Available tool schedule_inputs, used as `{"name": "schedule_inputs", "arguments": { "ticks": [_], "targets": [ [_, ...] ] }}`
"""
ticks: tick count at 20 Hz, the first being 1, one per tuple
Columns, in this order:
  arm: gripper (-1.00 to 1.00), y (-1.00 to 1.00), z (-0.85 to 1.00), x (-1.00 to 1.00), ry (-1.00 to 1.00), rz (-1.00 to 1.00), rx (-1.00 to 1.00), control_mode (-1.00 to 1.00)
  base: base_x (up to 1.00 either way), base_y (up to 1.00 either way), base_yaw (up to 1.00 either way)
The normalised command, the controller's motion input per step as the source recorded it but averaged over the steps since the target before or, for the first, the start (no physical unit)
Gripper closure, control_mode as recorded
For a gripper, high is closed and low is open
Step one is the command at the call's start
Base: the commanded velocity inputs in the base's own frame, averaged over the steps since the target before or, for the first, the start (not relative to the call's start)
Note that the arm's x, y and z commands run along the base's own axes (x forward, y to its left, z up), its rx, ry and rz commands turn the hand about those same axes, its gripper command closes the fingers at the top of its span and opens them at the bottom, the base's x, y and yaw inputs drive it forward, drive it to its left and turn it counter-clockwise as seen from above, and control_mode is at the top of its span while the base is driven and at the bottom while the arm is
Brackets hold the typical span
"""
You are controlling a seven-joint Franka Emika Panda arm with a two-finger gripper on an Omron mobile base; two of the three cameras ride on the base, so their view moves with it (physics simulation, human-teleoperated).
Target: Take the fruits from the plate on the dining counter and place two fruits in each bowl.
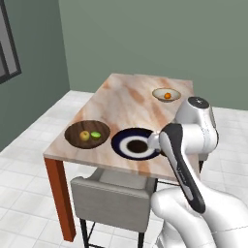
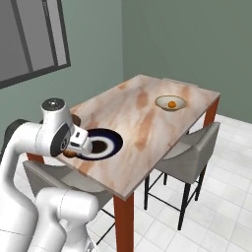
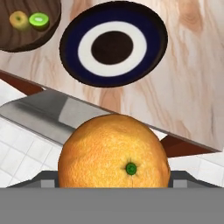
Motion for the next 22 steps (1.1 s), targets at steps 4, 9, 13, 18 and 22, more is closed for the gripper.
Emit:
{"name": "schedule_inputs", "arguments": {
  "ticks": [4,9,13,18,22],
  "targets": [
    [1.0,0.0,0.0,0.0,0.0,0.0,0.0,-1.0,0.0,0.0,0.0],
    [1.0,0.0,0.0,0.0,0.0,0.0,0.0,1.0,-0.15,-0.05,0.0],
    [1.0,0.0,0.0,0.0,0.0,0.0,0.0,1.0,-0.16,-0.37,-0.02],
    [1.0,0.0,0.0,0.0,0.0,0.0,0.0,1.0,-0.38,-0.52,-0.07],
    [1.0,0.0,0.0,0.0,0.0,0.0,0.0,1.0,-0.23,-0.79,-0.23]
  ]
}}
